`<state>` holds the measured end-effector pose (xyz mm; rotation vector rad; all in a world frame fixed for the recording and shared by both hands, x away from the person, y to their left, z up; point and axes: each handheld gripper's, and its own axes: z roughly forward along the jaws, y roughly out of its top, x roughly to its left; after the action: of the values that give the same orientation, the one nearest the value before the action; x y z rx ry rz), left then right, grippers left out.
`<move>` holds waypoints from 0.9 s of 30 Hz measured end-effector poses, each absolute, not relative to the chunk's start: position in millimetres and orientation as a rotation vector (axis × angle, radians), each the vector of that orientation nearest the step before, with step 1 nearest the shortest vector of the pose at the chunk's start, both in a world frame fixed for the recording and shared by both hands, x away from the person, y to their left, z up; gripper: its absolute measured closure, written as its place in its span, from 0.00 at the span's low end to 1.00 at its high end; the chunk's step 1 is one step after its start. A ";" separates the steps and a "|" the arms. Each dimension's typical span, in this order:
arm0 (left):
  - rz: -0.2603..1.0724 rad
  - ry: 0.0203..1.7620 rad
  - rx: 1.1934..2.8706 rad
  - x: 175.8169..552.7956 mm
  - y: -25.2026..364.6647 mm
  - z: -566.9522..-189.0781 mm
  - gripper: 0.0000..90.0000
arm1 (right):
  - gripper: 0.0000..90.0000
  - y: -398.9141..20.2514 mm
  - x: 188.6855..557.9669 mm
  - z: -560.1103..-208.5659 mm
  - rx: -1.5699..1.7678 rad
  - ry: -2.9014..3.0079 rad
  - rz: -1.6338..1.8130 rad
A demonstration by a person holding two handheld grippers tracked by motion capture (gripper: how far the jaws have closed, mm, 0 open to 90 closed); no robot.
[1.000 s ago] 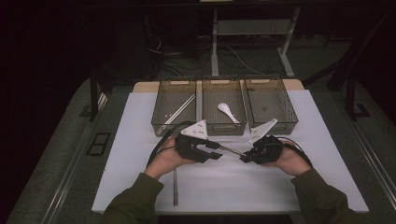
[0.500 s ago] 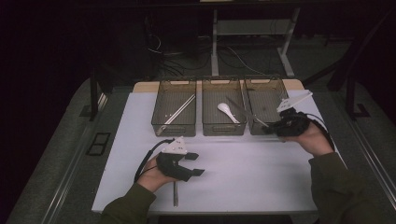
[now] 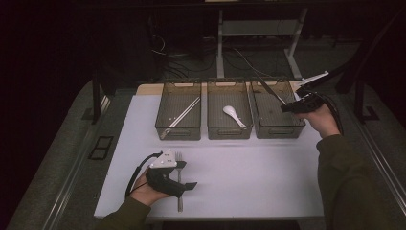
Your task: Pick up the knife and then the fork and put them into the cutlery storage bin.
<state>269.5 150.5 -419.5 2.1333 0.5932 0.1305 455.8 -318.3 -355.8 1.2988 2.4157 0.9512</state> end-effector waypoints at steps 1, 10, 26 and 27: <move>0.130 0.589 2.136 269.6 150.5 -419.6 0.18 | 0.92 -318.2 460.1 -360.2 1.319 2.413 0.934; 0.127 0.591 2.131 270.1 152.1 -419.8 0.18 | 0.92 -321.9 475.4 -393.3 1.440 2.441 0.757; 0.150 0.644 2.149 273.0 155.9 -420.9 0.18 | 0.47 -330.9 440.1 -360.6 1.399 2.321 1.040; 0.154 0.650 2.149 273.5 157.0 -420.8 0.19 | 0.45 -331.5 435.6 -359.2 1.389 2.315 1.050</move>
<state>273.5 157.0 -420.8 2.1493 0.6497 0.1541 435.6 -331.5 -359.2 1.3886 2.3145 1.0500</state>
